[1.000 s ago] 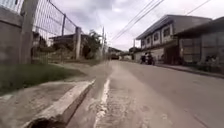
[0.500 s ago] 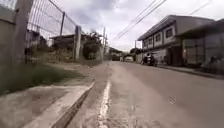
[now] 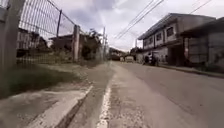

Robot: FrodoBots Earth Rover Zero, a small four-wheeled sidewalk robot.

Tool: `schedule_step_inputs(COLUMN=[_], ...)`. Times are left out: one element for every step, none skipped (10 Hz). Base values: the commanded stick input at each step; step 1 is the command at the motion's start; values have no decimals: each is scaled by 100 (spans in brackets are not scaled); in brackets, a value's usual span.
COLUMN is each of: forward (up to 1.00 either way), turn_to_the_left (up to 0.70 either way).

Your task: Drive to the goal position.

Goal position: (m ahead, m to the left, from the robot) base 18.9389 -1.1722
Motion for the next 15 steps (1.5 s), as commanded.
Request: schedule_step_inputs(forward=[70,70,70,70,70,70,70,70,70,70,70,70,70,70,70], turn_to_the_left=[0,0,0,0,0,0,0,0,0,0,0,0,0,0,0])
